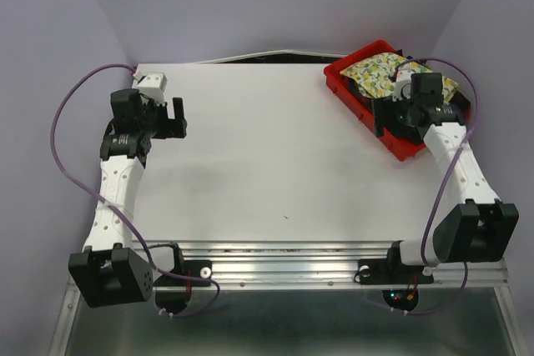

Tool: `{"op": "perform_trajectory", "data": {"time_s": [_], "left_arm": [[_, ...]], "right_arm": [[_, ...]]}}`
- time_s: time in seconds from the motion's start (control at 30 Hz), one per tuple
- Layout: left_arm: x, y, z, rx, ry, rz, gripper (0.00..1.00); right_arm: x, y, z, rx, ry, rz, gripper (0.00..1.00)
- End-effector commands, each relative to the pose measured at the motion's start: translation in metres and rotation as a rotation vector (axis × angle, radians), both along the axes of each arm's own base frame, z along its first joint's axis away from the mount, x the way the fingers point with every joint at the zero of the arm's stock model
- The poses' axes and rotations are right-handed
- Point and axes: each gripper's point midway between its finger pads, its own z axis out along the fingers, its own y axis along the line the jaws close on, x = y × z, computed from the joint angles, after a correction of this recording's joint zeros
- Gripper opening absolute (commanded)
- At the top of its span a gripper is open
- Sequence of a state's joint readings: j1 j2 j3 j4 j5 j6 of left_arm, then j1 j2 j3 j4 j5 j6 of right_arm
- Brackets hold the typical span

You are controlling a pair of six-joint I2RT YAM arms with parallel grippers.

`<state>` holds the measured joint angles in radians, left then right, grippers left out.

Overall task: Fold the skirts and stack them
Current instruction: Grab the skirt from the pile

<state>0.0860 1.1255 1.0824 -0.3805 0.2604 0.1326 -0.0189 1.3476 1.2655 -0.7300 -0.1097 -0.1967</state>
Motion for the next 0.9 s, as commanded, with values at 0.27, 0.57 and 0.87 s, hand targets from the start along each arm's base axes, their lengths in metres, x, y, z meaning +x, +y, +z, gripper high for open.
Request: {"op": "perform_trajectory", "data": {"time_s": [0.27, 0.57, 0.87], "left_arm": [[0.029, -0.011, 0.041, -0.046, -0.088, -0.055, 0.98], [0.031, -0.023, 0.036, -0.105, -0.073, -0.096, 0.99], [0.031, -0.031, 0.019, -0.146, -0.031, -0.119, 0.99]], "right_arm": [[0.11, -0.045, 0.05, -0.281, -0.145, -0.012, 1.0], [0.186, -0.051, 0.02, -0.36, -0.156, 0.052, 0.88], [0.233, -0.048, -0.017, -0.379, -0.178, 0.072, 0.7]]}}
